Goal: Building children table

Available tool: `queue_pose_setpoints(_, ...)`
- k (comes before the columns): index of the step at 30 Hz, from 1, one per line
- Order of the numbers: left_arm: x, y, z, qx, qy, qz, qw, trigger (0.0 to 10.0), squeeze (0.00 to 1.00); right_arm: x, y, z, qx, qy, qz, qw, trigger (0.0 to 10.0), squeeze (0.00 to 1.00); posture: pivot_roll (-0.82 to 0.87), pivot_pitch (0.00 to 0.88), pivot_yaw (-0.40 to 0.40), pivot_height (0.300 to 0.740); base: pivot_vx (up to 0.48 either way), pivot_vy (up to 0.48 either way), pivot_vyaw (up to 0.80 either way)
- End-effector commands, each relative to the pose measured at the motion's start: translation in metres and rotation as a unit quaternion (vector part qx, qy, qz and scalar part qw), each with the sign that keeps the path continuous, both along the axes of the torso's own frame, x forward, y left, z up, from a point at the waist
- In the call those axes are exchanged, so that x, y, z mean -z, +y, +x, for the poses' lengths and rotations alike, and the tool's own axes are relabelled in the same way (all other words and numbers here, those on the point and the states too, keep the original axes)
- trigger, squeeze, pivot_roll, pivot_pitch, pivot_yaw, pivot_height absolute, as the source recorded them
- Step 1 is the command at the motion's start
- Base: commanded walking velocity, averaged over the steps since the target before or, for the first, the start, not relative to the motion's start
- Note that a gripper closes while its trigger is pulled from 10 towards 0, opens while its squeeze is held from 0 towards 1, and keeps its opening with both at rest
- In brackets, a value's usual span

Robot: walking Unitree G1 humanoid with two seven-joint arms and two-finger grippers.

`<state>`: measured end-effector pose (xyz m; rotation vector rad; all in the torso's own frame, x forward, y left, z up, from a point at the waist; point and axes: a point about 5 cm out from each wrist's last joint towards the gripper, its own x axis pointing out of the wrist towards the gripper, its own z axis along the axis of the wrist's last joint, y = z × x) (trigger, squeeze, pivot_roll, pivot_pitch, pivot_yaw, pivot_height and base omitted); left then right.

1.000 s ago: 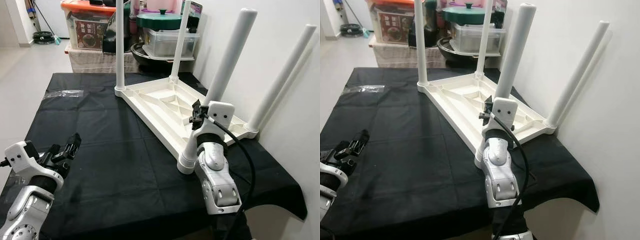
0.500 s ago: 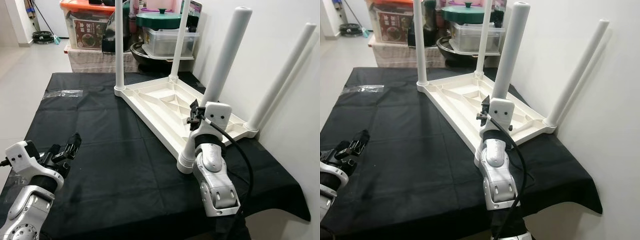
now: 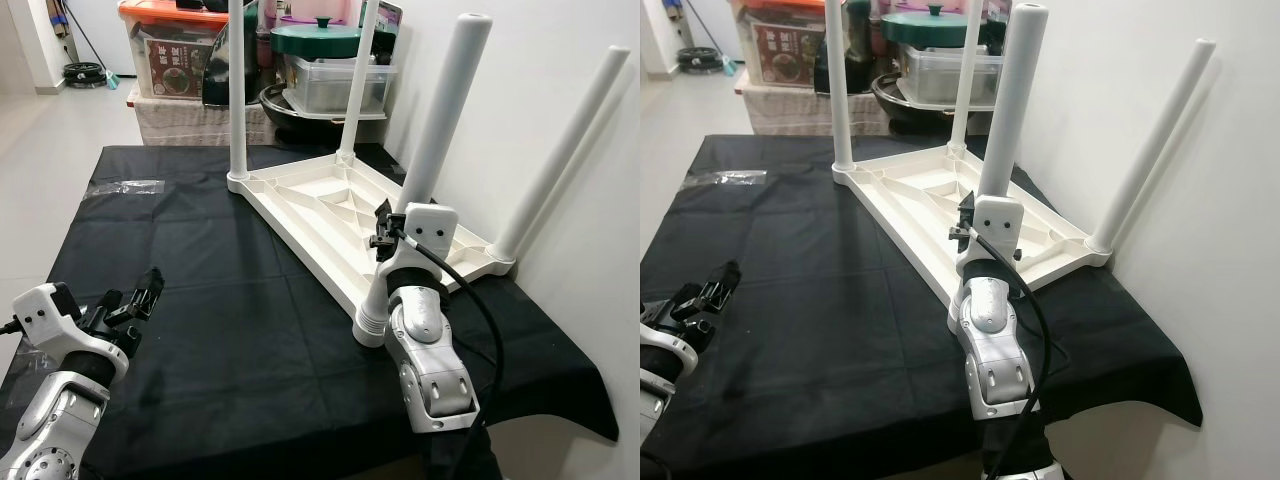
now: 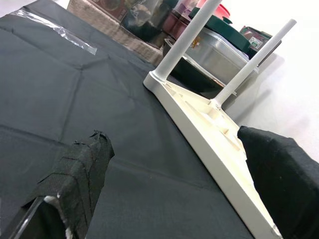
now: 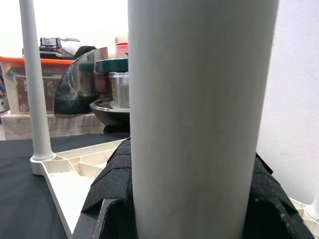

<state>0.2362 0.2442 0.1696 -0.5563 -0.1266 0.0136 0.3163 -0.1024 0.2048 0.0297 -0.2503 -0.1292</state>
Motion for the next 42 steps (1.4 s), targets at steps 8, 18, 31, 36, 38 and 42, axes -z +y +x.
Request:
queue_pose_setpoints(8, 0.002, -0.003, 0.003, 0.007, 0.000, 0.001, 1.000, 10.0, 0.00, 0.026, -0.004, 0.002, 0.000, 0.077, -0.019, 0.997, 10.0, 0.00, 0.00, 0.000, -0.100, 0.740, 0.000, 0.000, 0.00)
queue_pose_setpoints(18, 0.002, -0.004, 0.004, 0.009, 0.000, 0.000, 1.000, 10.0, 0.00, 0.020, -0.005, 0.003, -0.013, 0.088, -0.014, 0.996, 10.0, 0.00, -0.01, 0.000, -0.102, 0.740, 0.000, 0.000, 0.00)
queue_pose_setpoints(31, 0.003, -0.003, 0.003, 0.009, 0.001, 0.001, 1.000, 10.0, 0.00, 0.016, -0.008, 0.001, -0.008, 0.086, -0.003, 0.996, 10.0, 0.00, -0.01, 0.000, -0.095, 0.740, 0.000, 0.000, 0.00)
queue_pose_setpoints(36, 0.002, -0.003, 0.004, 0.011, 0.002, 0.002, 1.000, 10.0, 0.00, 0.016, -0.009, 0.000, -0.006, 0.085, -0.001, 0.996, 10.0, 0.00, -0.01, 0.000, -0.091, 0.740, 0.000, 0.000, 0.00)
queue_pose_setpoints(38, 0.002, -0.003, 0.004, 0.011, 0.002, 0.002, 1.000, 10.0, 0.00, 0.016, -0.010, -0.001, -0.006, 0.084, -0.001, 0.996, 10.0, 0.00, -0.01, 0.000, -0.088, 0.740, 0.000, 0.000, 0.00)
queue_pose_setpoints(42, 0.002, -0.002, 0.004, 0.013, 0.003, 0.005, 1.000, 10.0, 0.00, 0.014, -0.012, -0.004, -0.006, 0.076, 0.002, 0.997, 10.0, 0.00, -0.01, 0.000, -0.084, 0.740, 0.000, 0.000, 0.00)
